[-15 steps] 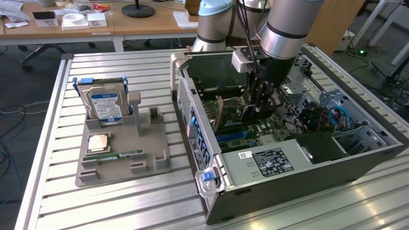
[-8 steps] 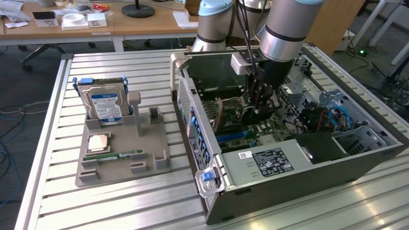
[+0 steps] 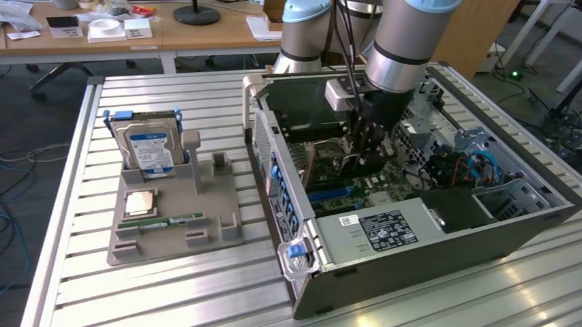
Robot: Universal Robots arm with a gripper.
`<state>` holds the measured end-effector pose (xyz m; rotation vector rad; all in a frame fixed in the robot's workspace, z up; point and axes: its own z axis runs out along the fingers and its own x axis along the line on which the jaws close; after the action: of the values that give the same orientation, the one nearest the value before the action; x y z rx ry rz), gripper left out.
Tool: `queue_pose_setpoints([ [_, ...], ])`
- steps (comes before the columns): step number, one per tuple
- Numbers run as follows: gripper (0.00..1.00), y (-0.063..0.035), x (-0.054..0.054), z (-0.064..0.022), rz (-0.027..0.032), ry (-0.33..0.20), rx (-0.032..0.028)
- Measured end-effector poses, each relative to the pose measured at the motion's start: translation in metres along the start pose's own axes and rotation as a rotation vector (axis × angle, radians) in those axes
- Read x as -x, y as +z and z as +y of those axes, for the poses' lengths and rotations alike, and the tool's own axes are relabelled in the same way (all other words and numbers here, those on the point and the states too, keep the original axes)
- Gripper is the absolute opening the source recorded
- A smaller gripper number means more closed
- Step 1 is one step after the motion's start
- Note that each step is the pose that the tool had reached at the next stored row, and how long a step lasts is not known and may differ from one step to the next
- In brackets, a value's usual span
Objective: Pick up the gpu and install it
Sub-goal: 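Insert the gpu into the slot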
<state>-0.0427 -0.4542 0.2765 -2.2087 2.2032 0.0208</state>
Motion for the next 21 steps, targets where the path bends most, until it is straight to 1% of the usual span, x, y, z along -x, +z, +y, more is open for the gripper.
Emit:
queue_pose_setpoints([
  [5,0.26,0.0037,-0.0001,0.0010,0.0001,0.000,0.0000],
  [10,0.26,0.0050,-0.0015,0.0018,-0.0001,-0.002,0.0000],
  [15,0.26,0.0065,-0.0018,0.0042,0.0002,-0.004,0.0002],
  [16,0.26,0.0078,-0.0025,0.0081,-0.0001,-0.008,0.0001],
  [21,0.26,0.0089,-0.0032,0.0090,0.0000,-0.009,0.0002],
])
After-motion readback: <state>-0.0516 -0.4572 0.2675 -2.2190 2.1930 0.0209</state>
